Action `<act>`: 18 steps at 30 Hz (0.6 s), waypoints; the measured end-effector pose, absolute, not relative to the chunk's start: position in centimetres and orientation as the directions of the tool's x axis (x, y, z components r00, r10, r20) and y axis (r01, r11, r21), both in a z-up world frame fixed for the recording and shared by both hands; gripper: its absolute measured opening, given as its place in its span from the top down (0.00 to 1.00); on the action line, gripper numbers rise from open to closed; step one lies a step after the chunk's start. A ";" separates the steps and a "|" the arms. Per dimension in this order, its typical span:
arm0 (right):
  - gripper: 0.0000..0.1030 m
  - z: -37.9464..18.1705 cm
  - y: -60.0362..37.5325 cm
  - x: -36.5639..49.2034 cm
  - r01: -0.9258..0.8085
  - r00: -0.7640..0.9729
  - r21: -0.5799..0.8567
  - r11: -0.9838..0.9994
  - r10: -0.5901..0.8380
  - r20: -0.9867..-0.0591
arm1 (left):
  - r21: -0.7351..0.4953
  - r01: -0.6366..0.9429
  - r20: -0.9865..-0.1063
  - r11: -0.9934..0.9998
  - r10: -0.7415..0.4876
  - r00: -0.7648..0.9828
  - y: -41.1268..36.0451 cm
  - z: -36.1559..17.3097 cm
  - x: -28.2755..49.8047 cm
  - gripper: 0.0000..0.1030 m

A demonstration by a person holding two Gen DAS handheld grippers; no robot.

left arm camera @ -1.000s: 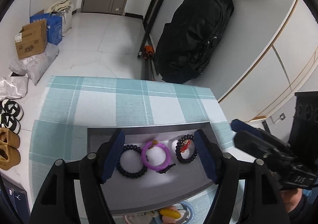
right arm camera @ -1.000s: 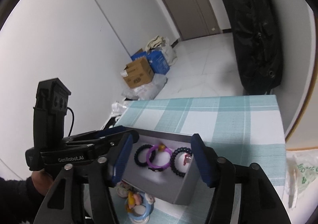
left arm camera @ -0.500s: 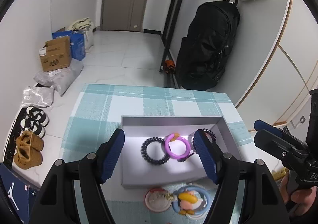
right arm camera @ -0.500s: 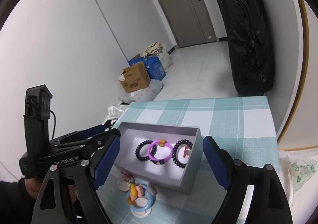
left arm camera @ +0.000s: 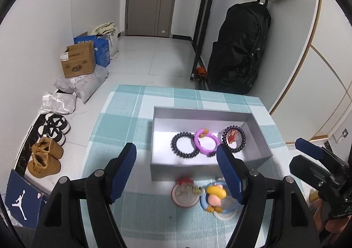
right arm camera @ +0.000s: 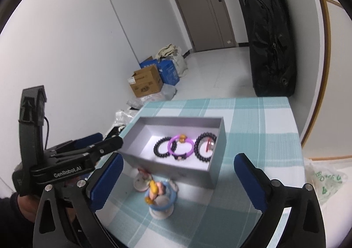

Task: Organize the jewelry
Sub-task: 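Raise both grippers out of the box away from the bracelets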

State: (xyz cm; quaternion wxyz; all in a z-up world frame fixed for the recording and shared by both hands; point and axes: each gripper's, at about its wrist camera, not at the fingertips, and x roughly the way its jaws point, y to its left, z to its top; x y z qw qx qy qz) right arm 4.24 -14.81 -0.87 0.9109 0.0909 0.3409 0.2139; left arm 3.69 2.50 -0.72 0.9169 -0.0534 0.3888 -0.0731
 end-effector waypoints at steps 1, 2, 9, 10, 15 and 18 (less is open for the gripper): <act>0.01 -1.0 -14.7 4.1 -0.326 0.671 0.311 0.893 0.450 -0.589 | -0.158 0.088 -0.708 0.983 -0.175 0.684 2.7 -0.8 3.4 0.30; 0.01 -1.2 -14.6 3.9 -0.326 0.665 0.310 0.893 0.450 -0.597 | -0.161 0.085 -0.710 0.983 -0.175 0.682 2.9 -0.9 3.2 0.30; 0.01 -2.2 -13.7 2.8 -0.331 0.631 0.305 0.893 0.449 -0.632 | -0.171 0.065 -0.751 0.983 -0.173 0.638 4.0 -2.5 2.1 0.30; 0.01 -2.5 -13.5 2.8 -0.334 0.621 0.302 0.893 0.450 -0.642 | -0.170 0.069 -0.758 0.983 -0.175 0.628 4.0 -2.7 2.1 0.30; 0.01 -4.2 -12.0 2.9 -0.355 0.564 0.269 0.895 0.434 -0.702 | -0.164 0.066 -0.781 0.984 -0.170 0.601 4.4 -3.7 1.9 0.30; 0.01 -5.0 -11.1 2.9 -0.376 0.541 0.245 0.894 0.426 -0.725 | -0.167 0.060 -0.786 0.984 -0.169 0.595 4.8 -3.9 1.9 0.30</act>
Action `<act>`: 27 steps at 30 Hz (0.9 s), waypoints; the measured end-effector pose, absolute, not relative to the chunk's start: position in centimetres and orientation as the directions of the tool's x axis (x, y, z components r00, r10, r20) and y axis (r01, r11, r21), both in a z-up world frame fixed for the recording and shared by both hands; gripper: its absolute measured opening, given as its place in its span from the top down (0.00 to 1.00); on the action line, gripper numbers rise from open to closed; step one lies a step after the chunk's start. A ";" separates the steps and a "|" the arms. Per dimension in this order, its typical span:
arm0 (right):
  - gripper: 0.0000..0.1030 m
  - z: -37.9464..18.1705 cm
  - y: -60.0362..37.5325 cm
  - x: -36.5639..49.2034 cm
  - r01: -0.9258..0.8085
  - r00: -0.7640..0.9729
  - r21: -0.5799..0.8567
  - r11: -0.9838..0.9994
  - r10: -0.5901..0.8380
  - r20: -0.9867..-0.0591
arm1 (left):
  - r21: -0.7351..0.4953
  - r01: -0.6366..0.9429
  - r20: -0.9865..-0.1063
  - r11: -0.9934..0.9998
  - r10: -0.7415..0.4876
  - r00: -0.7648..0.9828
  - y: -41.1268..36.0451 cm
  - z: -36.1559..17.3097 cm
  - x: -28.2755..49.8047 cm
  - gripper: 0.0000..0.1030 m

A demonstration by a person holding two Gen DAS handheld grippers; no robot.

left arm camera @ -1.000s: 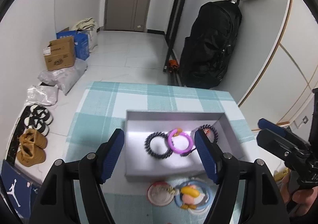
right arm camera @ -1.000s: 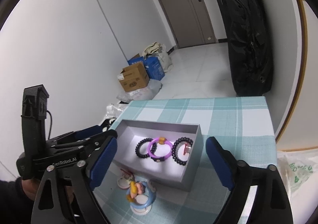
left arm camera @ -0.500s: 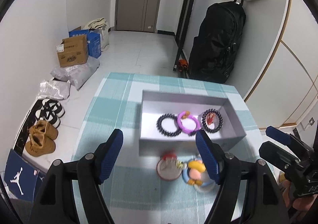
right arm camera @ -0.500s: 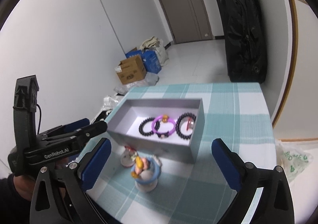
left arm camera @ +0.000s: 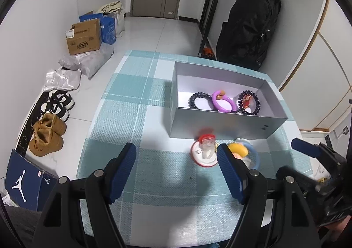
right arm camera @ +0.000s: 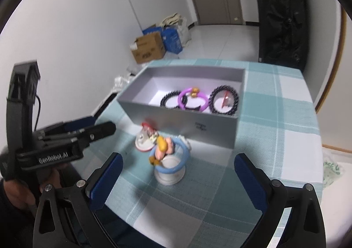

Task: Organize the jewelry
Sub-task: 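Raise both grippers out of the box away from the bracelets, then grasp the light blue ring on its white stand with the right gripper and lift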

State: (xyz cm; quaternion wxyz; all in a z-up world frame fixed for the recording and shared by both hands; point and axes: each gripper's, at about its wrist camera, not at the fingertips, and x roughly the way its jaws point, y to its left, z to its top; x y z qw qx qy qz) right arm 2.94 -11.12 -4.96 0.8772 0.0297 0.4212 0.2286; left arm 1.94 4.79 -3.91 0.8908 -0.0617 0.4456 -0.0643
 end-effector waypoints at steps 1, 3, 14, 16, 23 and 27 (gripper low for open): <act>0.01 -5.2 -10.8 3.0 -0.384 0.531 0.240 0.891 0.426 -0.733 | -0.173 0.057 -0.787 0.983 -0.173 0.592 4.9 -4.0 2.0 0.30; 0.02 -5.7 -10.5 3.0 -0.395 0.516 0.237 0.888 0.428 -0.742 | -0.186 0.057 -0.790 0.981 -0.184 0.585 5.1 -4.1 2.0 0.30; 0.13 -7.6 -9.3 3.9 -0.401 0.466 0.239 0.884 0.422 -0.778 | -0.212 0.057 -0.790 0.976 -0.206 0.578 6.2 -4.6 2.4 0.30; 0.17 -8.0 -8.8 4.1 -0.412 0.454 0.227 0.882 0.415 -0.788 | -0.222 0.047 -0.791 0.974 -0.208 0.575 6.6 -4.7 2.6 0.30; 0.26 -8.5 -7.7 4.5 -0.422 0.467 0.173 0.890 0.377 -0.800 | -0.237 0.026 -0.791 0.971 -0.209 0.575 7.4 -4.7 2.9 0.30; 0.38 -8.5 -7.2 4.6 -0.432 0.482 0.140 0.891 0.359 -0.799 | -0.240 0.021 -0.797 0.971 -0.209 0.566 7.6 -5.0 3.1 0.30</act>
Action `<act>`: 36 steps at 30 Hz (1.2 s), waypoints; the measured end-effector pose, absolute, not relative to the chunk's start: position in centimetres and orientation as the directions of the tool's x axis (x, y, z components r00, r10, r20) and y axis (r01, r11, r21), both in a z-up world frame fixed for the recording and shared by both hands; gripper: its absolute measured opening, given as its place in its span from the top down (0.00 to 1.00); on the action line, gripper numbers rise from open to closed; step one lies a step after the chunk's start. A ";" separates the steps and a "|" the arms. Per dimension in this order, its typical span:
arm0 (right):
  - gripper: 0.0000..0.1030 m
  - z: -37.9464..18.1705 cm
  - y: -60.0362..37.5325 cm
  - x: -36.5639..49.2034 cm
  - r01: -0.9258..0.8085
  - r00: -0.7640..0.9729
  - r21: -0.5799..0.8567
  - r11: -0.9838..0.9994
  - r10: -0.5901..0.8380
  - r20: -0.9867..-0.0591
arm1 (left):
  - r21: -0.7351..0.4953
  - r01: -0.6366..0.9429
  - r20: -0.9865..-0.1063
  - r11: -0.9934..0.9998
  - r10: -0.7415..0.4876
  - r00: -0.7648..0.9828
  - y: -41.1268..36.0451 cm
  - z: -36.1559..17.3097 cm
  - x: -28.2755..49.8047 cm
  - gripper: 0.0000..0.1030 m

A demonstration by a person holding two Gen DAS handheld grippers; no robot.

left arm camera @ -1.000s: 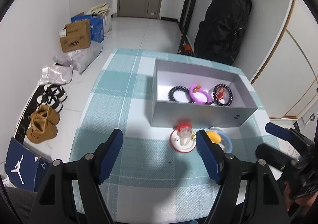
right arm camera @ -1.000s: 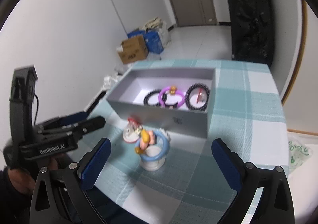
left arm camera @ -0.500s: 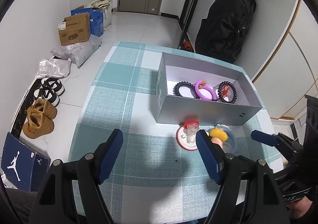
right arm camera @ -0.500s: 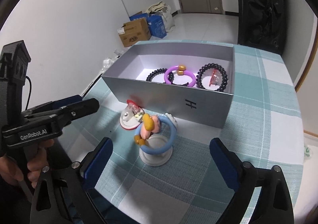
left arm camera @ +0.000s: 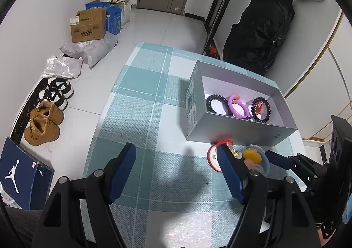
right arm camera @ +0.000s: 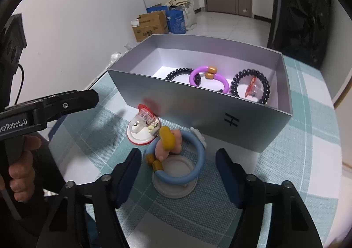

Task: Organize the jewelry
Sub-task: 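Grasp the light blue ring on its white stand with the right gripper and lift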

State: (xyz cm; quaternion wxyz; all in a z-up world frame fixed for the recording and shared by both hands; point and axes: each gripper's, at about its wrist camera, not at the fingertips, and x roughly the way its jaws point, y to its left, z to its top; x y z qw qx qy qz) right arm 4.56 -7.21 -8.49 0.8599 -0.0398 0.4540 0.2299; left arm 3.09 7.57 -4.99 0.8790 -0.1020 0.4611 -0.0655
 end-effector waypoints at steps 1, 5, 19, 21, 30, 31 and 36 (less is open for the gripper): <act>0.40 -8.5 -7.1 4.5 -0.438 0.482 0.137 0.888 0.361 -0.799 | -0.241 0.021 -0.798 0.970 -0.211 0.564 7.6 -5.0 3.1 0.30; 0.46 -8.4 -6.5 4.3 -0.459 0.490 0.101 0.883 0.346 -0.800 | -0.243 0.026 -0.799 0.970 -0.215 0.561 7.6 -5.1 3.1 0.30; 0.65 -7.8 -7.1 4.4 -0.458 0.475 0.152 0.876 0.386 -0.791 | -0.218 0.036 -0.819 0.975 -0.203 0.536 6.9 -5.7 3.2 0.30; 0.72 -7.8 -7.3 4.3 -0.459 0.465 0.167 0.873 0.396 -0.791 | -0.216 0.035 -0.823 0.976 -0.202 0.532 6.8 -5.8 3.2 0.30; 0.36 -7.9 -8.4 4.1 -0.428 0.464 0.201 0.881 0.406 -0.788 | -0.211 0.035 -0.825 0.977 -0.197 0.530 6.6 -5.8 3.1 0.30; 0.36 -7.9 -8.2 4.1 -0.433 0.462 0.203 0.878 0.409 -0.787 | -0.211 0.034 -0.825 0.977 -0.197 0.529 6.7 -5.8 3.1 0.30; 0.36 -8.3 -7.1 4.1 -0.463 0.445 0.182 0.867 0.405 -0.799 | -0.208 0.028 -0.823 0.978 -0.190 0.535 6.9 -5.8 2.9 0.30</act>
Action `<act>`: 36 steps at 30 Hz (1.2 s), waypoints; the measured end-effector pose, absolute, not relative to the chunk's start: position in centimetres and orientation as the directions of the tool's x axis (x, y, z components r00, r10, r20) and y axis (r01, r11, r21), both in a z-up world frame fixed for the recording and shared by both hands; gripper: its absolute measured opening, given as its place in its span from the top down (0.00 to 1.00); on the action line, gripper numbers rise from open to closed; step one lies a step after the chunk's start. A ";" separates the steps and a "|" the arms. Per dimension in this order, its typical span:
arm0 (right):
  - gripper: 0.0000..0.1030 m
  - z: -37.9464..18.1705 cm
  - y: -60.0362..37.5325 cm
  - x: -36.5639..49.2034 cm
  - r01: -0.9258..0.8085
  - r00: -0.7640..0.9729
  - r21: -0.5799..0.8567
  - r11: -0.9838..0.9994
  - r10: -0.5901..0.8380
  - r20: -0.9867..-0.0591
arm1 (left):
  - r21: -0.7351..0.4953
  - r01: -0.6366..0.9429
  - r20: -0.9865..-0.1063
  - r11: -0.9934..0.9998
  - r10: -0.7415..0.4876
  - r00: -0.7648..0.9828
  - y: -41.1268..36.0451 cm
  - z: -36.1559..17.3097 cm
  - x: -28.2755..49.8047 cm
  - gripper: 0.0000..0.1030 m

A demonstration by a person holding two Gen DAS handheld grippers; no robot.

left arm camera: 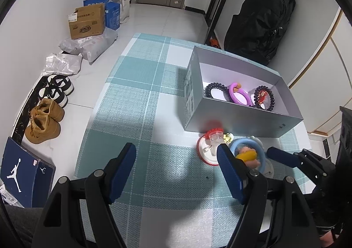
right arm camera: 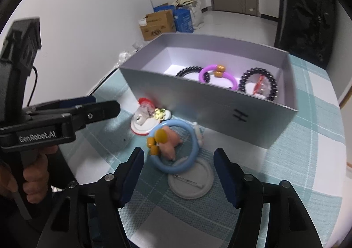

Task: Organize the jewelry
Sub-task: 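Grasp the light blue ring on its white stand with the right gripper and lift, then grasp the red-capped clear pacifier charm with the left gripper while the right gripper holds the ring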

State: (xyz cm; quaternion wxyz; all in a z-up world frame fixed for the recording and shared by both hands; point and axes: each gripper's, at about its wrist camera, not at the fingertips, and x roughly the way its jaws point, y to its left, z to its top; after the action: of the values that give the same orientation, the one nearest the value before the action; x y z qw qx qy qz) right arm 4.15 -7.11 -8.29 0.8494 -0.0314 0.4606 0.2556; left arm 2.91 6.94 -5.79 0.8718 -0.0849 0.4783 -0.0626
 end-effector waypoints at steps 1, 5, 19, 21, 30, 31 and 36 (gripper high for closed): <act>0.36 -8.3 -6.8 4.1 -0.470 0.454 0.163 0.868 0.395 -0.799 | -0.208 0.026 -0.824 0.978 -0.190 0.534 7.0 -5.8 2.9 0.30; 0.36 -8.4 -5.7 4.1 -0.495 0.464 0.114 0.862 0.373 -0.804 | -0.211 0.021 -0.826 0.977 -0.190 0.531 7.1 -5.9 3.1 0.30; 0.50 -7.6 -5.7 3.1 -0.523 0.496 0.065 0.850 0.365 -0.788 | -0.228 0.026 -0.828 0.973 -0.208 0.520 7.0 -5.9 3.3 0.30; 0.50 -7.2 -6.3 3.0 -0.515 0.496 0.093 0.852 0.385 -0.778 | -0.236 0.036 -0.825 0.971 -0.220 0.521 6.8 -5.9 3.3 0.30; 0.49 -5.2 -9.4 2.8 -0.470 0.522 0.185 0.863 0.441 -0.730 | -0.302 0.080 -0.820 0.950 -0.301 0.487 5.4 -6.2 4.0 0.30; 0.49 -5.0 -9.7 2.7 -0.464 0.527 0.191 0.865 0.443 -0.725 | -0.301 0.090 -0.819 0.949 -0.306 0.485 5.1 -6.2 4.1 0.30; 0.49 -4.0 -10.8 2.5 -0.445 0.546 0.217 0.869 0.456 -0.703 | -0.274 0.123 -0.819 0.954 -0.298 0.491 4.0 -6.1 4.3 0.31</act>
State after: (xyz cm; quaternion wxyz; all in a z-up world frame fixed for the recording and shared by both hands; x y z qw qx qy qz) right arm 2.46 -10.80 -4.01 0.8791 0.0066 0.4017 0.2563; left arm 4.30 4.00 -6.14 0.8587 -0.0896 0.4895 -0.1226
